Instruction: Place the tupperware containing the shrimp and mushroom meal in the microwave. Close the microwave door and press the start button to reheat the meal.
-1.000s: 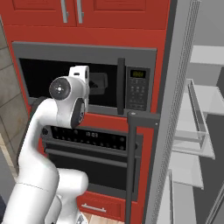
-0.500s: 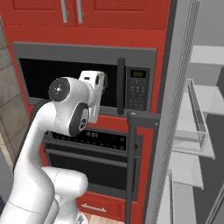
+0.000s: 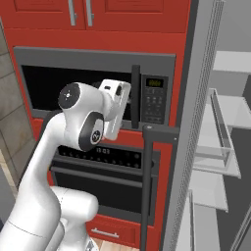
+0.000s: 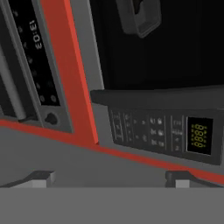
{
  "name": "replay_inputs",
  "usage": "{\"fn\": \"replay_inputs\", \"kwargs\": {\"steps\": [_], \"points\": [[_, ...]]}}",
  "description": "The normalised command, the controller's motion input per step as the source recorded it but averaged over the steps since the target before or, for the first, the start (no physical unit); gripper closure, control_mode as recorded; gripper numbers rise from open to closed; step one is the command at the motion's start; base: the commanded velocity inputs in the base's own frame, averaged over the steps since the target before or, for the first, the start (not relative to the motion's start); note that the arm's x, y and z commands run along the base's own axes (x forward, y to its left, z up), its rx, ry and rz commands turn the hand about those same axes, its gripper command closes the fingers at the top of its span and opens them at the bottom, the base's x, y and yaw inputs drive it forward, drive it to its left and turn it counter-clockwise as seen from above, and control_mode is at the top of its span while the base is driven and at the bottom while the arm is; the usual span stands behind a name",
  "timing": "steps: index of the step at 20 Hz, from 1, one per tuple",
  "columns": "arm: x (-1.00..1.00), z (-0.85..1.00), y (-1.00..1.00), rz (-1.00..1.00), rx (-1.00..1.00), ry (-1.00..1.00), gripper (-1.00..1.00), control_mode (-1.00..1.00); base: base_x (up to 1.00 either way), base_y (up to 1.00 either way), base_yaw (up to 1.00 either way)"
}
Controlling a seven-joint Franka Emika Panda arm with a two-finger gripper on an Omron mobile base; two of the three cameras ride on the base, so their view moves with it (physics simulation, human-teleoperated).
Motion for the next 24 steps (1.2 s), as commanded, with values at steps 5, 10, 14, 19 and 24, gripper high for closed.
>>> {"fn": "replay_inputs", "kwargs": {"steps": [5,10,14,19,24], "points": [[0.0,-0.05,-0.21,-0.13,0.0,0.01,1.0,-1.0,0.0,0.0,0.0],[0.0,-0.12,-0.09,-0.11,0.0,0.0,1.0,-1.0,0.0,0.0,0.0],[0.0,-0.22,-0.06,-0.09,0.0,0.0,1.0,-1.0,0.0,0.0,0.0],[0.0,-0.22,-0.2,-0.12,-0.03,0.0,1.0,-1.0,0.0,0.0,0.0],[0.01,-0.22,-0.25,-0.12,-0.03,0.0,1.0,-1.0,0.0,0.0,0.0]]}}
